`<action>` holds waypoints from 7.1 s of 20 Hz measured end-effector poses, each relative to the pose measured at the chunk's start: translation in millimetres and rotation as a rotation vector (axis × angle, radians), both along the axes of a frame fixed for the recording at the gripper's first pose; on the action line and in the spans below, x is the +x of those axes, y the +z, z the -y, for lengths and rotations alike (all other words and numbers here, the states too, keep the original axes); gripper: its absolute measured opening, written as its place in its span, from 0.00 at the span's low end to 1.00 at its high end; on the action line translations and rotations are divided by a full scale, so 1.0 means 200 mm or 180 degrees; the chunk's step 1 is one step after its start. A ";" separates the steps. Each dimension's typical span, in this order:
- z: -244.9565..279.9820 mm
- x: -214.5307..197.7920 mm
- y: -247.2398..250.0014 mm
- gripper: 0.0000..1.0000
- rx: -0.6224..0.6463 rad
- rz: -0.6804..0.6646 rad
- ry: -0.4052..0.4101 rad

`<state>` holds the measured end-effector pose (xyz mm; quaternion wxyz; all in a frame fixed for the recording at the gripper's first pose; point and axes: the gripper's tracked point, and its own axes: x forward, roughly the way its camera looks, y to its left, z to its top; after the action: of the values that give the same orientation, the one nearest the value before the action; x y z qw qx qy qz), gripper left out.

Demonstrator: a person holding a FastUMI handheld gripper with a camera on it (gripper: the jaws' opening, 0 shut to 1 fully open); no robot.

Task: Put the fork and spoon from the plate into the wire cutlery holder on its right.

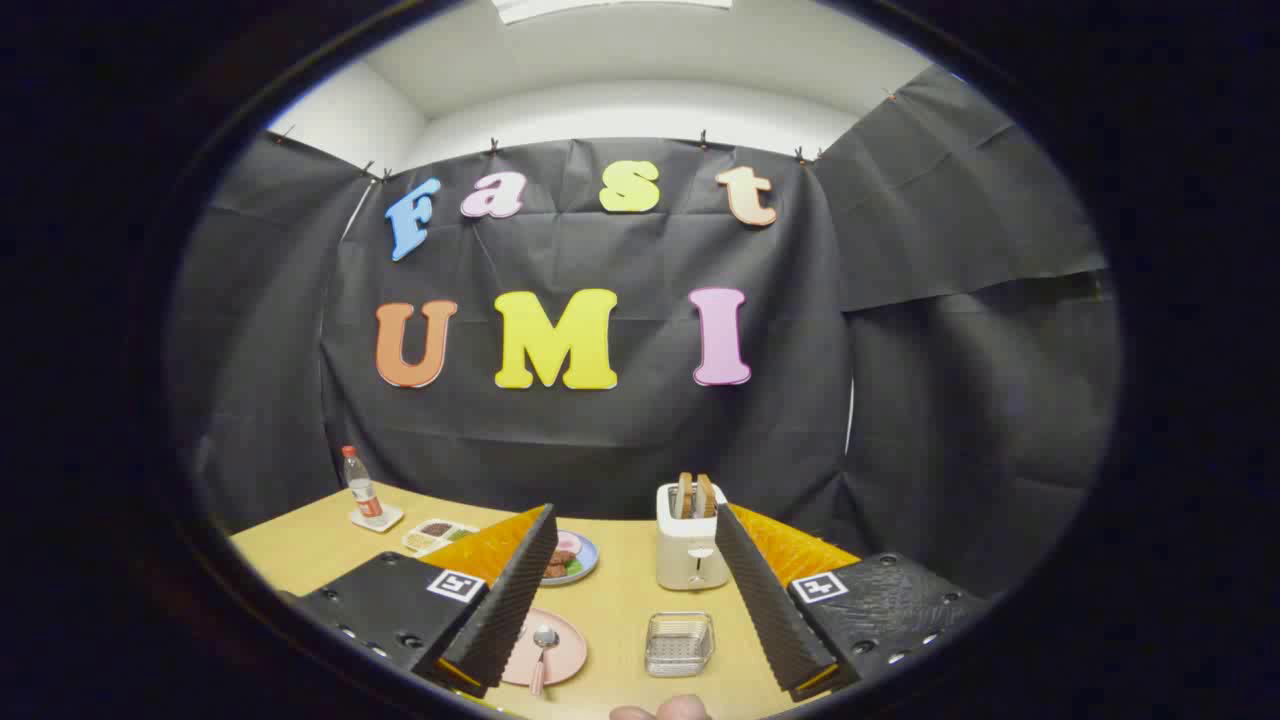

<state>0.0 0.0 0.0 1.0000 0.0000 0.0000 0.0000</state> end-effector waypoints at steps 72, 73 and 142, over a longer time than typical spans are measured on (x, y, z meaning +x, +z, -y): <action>-0.44 0.00 -1.13 0.02 -0.0133 -0.2477 0.0432; -0.40 0.00 -1.05 0.02 -0.0098 -0.2505 0.0429; -0.98 -0.08 -1.58 0.92 0.0017 -0.2390 0.0381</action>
<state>-17.0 196.4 -316.2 0.9286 0.0027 0.3665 0.0585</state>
